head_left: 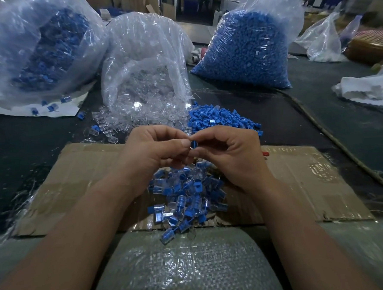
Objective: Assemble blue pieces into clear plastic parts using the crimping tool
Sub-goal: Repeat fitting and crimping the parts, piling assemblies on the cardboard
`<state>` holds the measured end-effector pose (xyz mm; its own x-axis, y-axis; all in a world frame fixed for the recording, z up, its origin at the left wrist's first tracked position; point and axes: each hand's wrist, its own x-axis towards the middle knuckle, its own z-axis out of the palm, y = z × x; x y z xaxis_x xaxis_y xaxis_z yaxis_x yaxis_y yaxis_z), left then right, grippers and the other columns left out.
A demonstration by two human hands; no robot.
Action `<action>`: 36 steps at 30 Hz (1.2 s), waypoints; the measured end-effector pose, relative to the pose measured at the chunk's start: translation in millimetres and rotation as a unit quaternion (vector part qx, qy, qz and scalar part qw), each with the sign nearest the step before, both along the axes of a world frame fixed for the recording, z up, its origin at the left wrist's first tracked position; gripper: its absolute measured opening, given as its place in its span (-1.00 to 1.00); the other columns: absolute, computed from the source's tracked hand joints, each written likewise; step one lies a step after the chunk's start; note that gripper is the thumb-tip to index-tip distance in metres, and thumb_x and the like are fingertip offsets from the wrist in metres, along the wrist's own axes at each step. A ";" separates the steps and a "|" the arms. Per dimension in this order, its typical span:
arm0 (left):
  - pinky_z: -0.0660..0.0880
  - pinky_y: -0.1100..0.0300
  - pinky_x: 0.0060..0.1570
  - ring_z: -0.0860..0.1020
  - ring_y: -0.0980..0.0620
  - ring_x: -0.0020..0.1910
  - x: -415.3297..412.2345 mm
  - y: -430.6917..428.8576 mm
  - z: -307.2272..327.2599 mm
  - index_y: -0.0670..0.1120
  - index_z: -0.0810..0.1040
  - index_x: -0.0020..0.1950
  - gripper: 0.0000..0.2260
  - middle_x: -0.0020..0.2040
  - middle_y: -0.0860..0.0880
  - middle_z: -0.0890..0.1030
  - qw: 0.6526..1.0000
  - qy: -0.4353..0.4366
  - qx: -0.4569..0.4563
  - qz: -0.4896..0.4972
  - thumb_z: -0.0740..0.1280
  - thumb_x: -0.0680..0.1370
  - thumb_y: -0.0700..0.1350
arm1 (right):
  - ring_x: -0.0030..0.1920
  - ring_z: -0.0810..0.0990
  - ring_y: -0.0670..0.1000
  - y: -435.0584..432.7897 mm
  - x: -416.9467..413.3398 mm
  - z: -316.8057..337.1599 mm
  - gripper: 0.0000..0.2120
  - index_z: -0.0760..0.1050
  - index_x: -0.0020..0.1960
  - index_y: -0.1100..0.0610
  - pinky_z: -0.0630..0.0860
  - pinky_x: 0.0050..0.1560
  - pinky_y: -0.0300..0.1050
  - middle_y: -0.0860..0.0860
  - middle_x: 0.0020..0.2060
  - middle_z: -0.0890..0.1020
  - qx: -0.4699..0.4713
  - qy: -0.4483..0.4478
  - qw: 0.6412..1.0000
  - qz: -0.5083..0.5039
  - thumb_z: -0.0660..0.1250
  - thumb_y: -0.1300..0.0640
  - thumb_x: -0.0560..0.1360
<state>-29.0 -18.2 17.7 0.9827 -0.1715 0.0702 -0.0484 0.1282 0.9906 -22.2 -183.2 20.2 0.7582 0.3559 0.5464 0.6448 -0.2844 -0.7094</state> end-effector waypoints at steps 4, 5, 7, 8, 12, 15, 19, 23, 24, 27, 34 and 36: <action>0.52 0.29 -0.43 0.63 0.00 -0.40 1.1 0.3 0.2 -0.05 0.67 -0.32 -0.92 -0.35 -0.14 0.66 1.000 0.004 -0.011 -0.015 0.41 0.23 -0.16 | -0.20 0.59 -0.26 -1.3 0.2 0.0 -0.72 0.55 0.00 0.10 0.48 -0.16 -0.45 -0.20 -0.23 0.58 -0.003 -0.015 1.000 -0.015 0.46 0.29 0.32; 0.52 0.29 -0.43 0.63 -0.01 -0.40 1.5 0.2 0.2 -0.05 0.67 -0.32 -0.92 -0.35 -0.15 0.66 1.000 0.004 -0.012 -0.016 0.40 0.23 -0.17 | -0.20 0.59 -0.27 -1.8 0.5 -0.1 -0.72 0.55 0.01 0.10 0.48 -0.16 -0.45 -0.21 -0.23 0.58 -0.003 -0.018 1.000 -0.017 0.46 0.29 0.32; 0.53 0.28 -0.43 0.63 -0.01 -0.39 2.5 0.2 -0.4 -0.06 0.67 -0.33 -0.92 -0.34 -0.15 0.66 1.000 0.005 -0.014 -0.018 0.40 0.23 -0.17 | -0.20 0.58 -0.28 -2.6 1.0 0.0 -0.71 0.55 0.01 0.10 0.48 -0.16 -0.45 -0.21 -0.23 0.57 -0.007 -0.023 0.999 -0.021 0.46 0.29 0.32; 0.53 0.28 -0.42 0.63 -0.01 -0.39 2.8 0.4 -0.3 -0.06 0.67 -0.33 -0.92 -0.34 -0.15 0.66 1.000 0.005 -0.015 -0.020 0.40 0.23 -0.17 | -0.19 0.58 -0.28 -2.8 1.2 0.0 -0.71 0.54 0.01 0.10 0.48 -0.16 -0.45 -0.21 -0.22 0.57 -0.009 -0.024 0.999 -0.022 0.46 0.29 0.32; 0.53 0.30 -0.44 0.63 0.01 -0.42 2.7 -1.3 -0.3 -0.07 0.66 -0.37 -0.94 -0.37 -0.13 0.65 1.000 0.008 -0.020 -0.018 0.41 0.20 -0.18 | -0.18 0.59 -0.24 -2.9 2.3 -0.7 -0.73 0.59 0.00 0.16 0.49 -0.15 -0.43 -0.17 -0.22 0.58 -0.019 -0.036 0.999 -0.029 0.47 0.28 0.31; 0.51 0.31 -0.46 0.61 0.02 -0.44 2.7 -1.8 -0.8 -0.11 0.62 -0.38 -0.96 -0.39 -0.11 0.64 1.000 0.009 -0.011 -0.015 0.42 0.20 -0.20 | -0.15 0.61 -0.14 -3.4 2.5 -1.3 -0.77 0.62 -0.04 0.24 0.54 -0.12 -0.36 -0.09 -0.20 0.60 -0.044 -0.056 0.997 -0.035 0.47 0.32 0.31; 0.51 0.32 -0.45 0.61 0.04 -0.42 3.1 -0.8 -2.8 -0.14 0.59 -0.32 -0.94 -0.38 -0.11 0.64 1.000 0.001 0.003 -0.019 0.40 0.24 -0.23 | -0.13 0.60 -0.11 -2.6 1.3 0.0 -0.77 0.62 -0.03 0.25 0.53 -0.10 -0.37 -0.08 -0.20 0.59 -0.073 -0.069 0.994 -0.037 0.49 0.30 0.31; 0.52 0.33 -0.40 0.59 0.08 -0.39 5.8 1.0 -4.8 -0.18 0.52 -0.23 -0.93 -0.40 -0.05 0.62 1.000 -0.001 -0.005 0.003 0.35 0.31 -0.25 | -0.15 0.59 -0.19 -9.3 3.6 5.1 -0.73 0.60 0.03 0.13 0.49 -0.05 -0.40 -0.21 -0.21 0.57 -0.068 0.007 0.994 -0.088 0.47 0.11 0.34; 0.52 0.34 -0.39 0.59 0.09 -0.39 6.5 1.8 -4.9 -0.18 0.51 -0.22 -0.95 -0.41 -0.03 0.61 1.000 -0.002 -0.008 0.016 0.34 0.35 -0.28 | -0.13 0.59 -0.20 -14.3 6.2 6.1 -0.72 0.59 0.05 0.11 0.50 -0.03 -0.37 -0.23 -0.20 0.56 -0.074 0.031 0.990 -0.116 0.46 0.08 0.36; 0.53 0.33 -0.37 0.59 0.12 -0.38 7.9 3.6 -5.2 -0.17 0.50 -0.21 -0.87 -0.42 0.01 0.61 0.999 -0.013 -0.004 0.050 0.26 0.46 -0.36 | -0.14 0.54 -0.24 -32.0 15.8 7.7 -0.72 0.58 0.07 0.06 0.48 -0.05 -0.33 -0.25 -0.21 0.54 -0.123 0.095 0.970 -0.188 0.45 0.04 0.38; 0.53 0.34 -0.37 0.59 0.13 -0.39 8.8 4.7 -5.0 -0.16 0.49 -0.21 -0.85 -0.43 0.04 0.60 0.997 -0.019 -0.004 0.069 0.25 0.48 -0.38 | -0.08 0.43 -0.18 -49.5 18.4 9.8 -0.54 0.42 0.04 -0.17 0.28 -0.24 -0.31 -0.26 -0.14 0.43 -0.322 0.270 0.895 -0.147 0.54 -0.04 0.23; 0.53 0.34 -0.37 0.59 0.13 -0.39 9.1 4.6 -4.9 -0.16 0.49 -0.21 -0.85 -0.43 0.04 0.60 0.997 -0.021 -0.006 0.070 0.25 0.48 -0.38 | 0.03 0.38 -0.11 -49.3 18.0 9.4 -0.31 0.36 0.24 -0.13 0.33 -0.09 -0.19 -0.20 -0.01 0.39 -0.367 0.291 0.874 -0.128 0.57 -0.05 0.18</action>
<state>-19.9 -13.7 12.8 0.9931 -0.0313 0.1130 -0.1081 0.1285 0.9858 -4.2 -232.5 29.6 0.9381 0.2268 -0.2618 0.0846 -0.8830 -0.4617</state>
